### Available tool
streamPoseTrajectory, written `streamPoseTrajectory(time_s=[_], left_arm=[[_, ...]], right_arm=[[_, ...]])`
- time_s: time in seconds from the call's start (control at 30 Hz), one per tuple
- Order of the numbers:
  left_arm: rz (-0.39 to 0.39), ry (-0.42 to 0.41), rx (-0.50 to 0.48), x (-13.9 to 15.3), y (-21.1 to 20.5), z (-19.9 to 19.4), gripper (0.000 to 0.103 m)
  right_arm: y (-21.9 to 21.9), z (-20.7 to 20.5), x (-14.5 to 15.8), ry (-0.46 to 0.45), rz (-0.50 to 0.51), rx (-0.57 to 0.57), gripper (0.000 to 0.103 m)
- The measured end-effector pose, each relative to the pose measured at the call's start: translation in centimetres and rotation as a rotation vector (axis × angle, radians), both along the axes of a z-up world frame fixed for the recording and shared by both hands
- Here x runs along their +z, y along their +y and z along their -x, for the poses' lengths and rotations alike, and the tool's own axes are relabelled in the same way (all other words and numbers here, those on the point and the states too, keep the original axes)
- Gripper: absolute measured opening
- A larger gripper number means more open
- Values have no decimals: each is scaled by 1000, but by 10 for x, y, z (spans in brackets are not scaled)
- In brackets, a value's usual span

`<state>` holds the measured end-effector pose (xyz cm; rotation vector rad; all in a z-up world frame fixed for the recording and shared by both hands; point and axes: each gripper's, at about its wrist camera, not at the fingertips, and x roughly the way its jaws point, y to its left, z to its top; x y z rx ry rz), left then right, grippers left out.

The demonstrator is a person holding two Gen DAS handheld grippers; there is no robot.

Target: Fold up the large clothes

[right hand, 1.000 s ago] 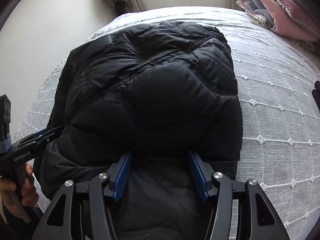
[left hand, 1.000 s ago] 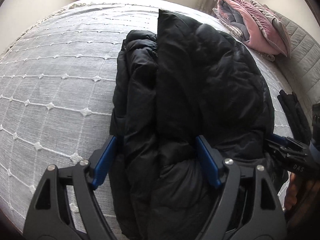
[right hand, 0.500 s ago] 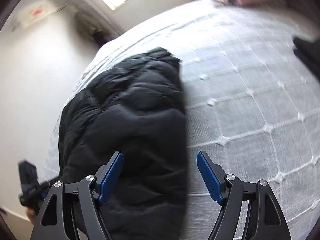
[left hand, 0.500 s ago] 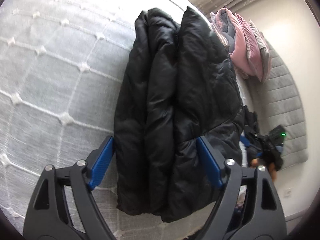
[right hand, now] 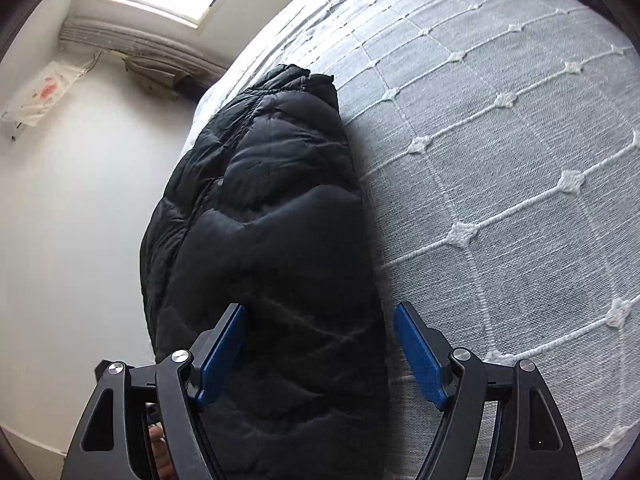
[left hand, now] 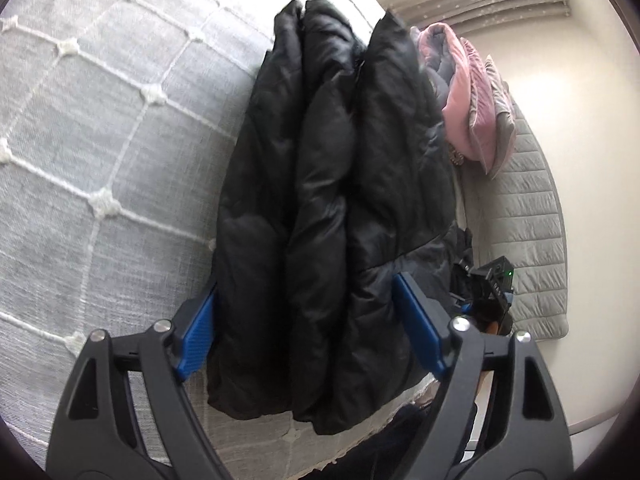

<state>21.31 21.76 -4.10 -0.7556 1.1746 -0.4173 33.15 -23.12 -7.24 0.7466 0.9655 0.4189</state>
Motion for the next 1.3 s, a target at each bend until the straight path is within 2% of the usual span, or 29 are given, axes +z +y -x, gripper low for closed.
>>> streamPoseTrajectory(time_s=[0.23,0.37,0.47,0.73,0.9,1.0,1.07,1.13,1.3], left_arm=[[-21,-7,0,1,-23,-5,86],[-62,-22,-22,1,-32,-8,88],[-78,-30,-28,5,-43,-8,90],[-100,-39,-23,7,-52,-7,90],[-164,-52,-22,8,-57,-5,89],[-175,-63,-15,10,-62,-5,81],[-166,-79,-5,12,-60,-3,71],[-160,-86,3,13,-56,-3,64],[-172,-110,17,19,-54,-1,47]], right_arm=[[5,-7,-7,17,-1,1,79],[13,-10,-7,18,48,0,82],[12,-9,-11,27,43,5,82],[24,-16,-13,25,56,11,86],[25,-21,-14,24,49,16,87],[30,-22,-12,13,62,23,86],[37,-23,-9,-4,80,33,83],[44,-21,-3,-38,110,36,71],[59,-10,12,-101,211,22,59]])
